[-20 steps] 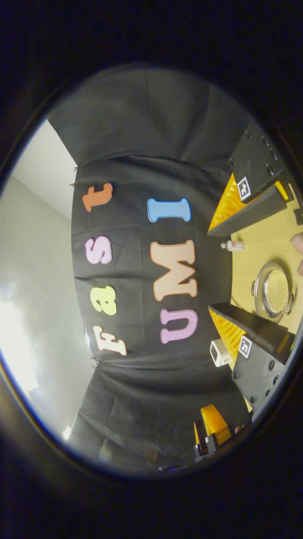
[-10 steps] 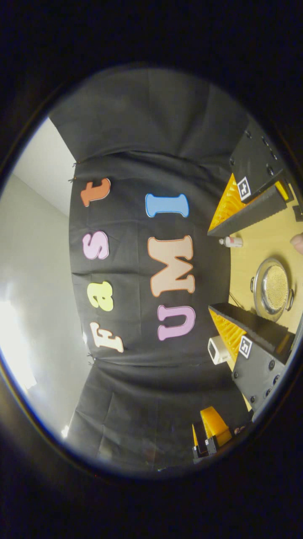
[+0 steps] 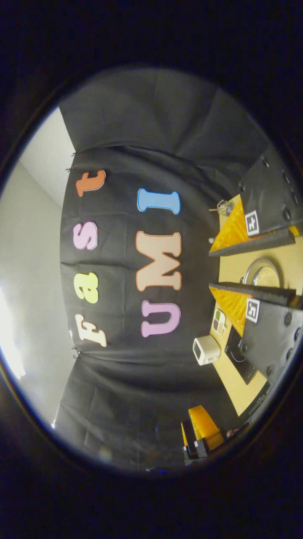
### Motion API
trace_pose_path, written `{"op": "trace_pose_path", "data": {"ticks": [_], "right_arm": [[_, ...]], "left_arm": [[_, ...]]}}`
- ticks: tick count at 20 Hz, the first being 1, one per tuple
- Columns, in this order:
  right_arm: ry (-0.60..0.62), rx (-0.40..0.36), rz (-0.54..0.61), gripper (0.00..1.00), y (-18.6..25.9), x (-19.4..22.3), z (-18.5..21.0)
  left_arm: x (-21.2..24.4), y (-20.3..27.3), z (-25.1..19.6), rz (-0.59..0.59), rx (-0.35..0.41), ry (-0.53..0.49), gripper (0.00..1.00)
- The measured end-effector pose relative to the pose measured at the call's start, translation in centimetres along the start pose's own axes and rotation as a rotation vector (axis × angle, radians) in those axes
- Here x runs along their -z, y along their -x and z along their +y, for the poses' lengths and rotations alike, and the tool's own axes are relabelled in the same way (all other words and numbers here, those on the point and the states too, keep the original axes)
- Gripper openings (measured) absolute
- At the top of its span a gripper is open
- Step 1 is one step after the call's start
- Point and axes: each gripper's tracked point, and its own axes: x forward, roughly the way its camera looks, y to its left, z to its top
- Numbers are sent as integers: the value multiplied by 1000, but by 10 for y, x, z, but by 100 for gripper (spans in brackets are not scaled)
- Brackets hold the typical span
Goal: First push the handle of the pot to place it horizontally, then grasp the pot with both hands and set it on the induction cooktop.
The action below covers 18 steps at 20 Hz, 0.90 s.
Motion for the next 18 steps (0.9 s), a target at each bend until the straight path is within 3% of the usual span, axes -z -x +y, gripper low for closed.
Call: {"op": "trace_pose_path", "data": {"ticks": [2, 3, 4, 6, 10, 18], "right_arm": [[1, -19, 29, 14, -7, 12, 5], [-10, -38, 38, 12, -11, 16, 9], [-11, -52, 56, 21, -18, 17, 11], [-39, -85, 87, 0, -28, 29, 9], [-144, -189, 201, 3, -59, 63, 7], [-246, -338, 303, 3, -94, 104, 9]], "left_arm": [[4, -6, 2, 9, -8, 2, 96], [7, -9, 2, 12, -15, 7, 96], [9, -14, 1, 17, -22, 13, 96], [17, -27, -1, 38, -43, 14, 95], [24, -50, -9, 55, -70, -9, 96], [49, -85, -29, 119, -119, -33, 95]]}}
